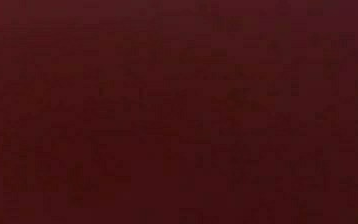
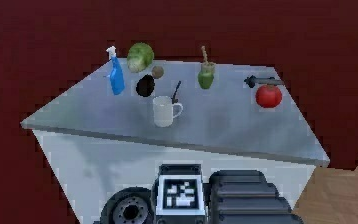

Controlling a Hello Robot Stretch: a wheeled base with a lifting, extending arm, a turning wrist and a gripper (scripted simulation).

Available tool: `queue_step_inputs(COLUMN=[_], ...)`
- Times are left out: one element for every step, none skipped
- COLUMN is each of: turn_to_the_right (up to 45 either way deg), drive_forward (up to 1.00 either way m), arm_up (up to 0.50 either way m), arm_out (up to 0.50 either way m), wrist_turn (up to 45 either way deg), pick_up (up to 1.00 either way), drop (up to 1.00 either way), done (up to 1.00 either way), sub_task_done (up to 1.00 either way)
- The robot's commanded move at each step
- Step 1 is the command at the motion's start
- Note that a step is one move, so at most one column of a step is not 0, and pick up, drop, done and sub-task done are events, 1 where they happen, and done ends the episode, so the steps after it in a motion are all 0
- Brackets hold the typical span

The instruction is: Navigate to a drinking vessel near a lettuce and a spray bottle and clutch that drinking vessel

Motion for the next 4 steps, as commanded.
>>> queue_step_inputs(turn_to_the_right=[0.0, 0.0, 0.0, 0.0], drive_forward=[0.0, 0.0, 0.0, 0.0], arm_up=[0.0, 0.0, 0.0, 0.0], arm_out=[0.38, 0.0, 0.0, 0.0], wrist_turn=[0.0, 45.0, 45.0, 45.0], pick_up=[0.0, 0.0, 0.0, 0.0], drop=[0.0, 0.0, 0.0, 0.0], done=[0.0, 0.0, 0.0, 0.0], sub_task_done=[0.0, 0.0, 0.0, 0.0])
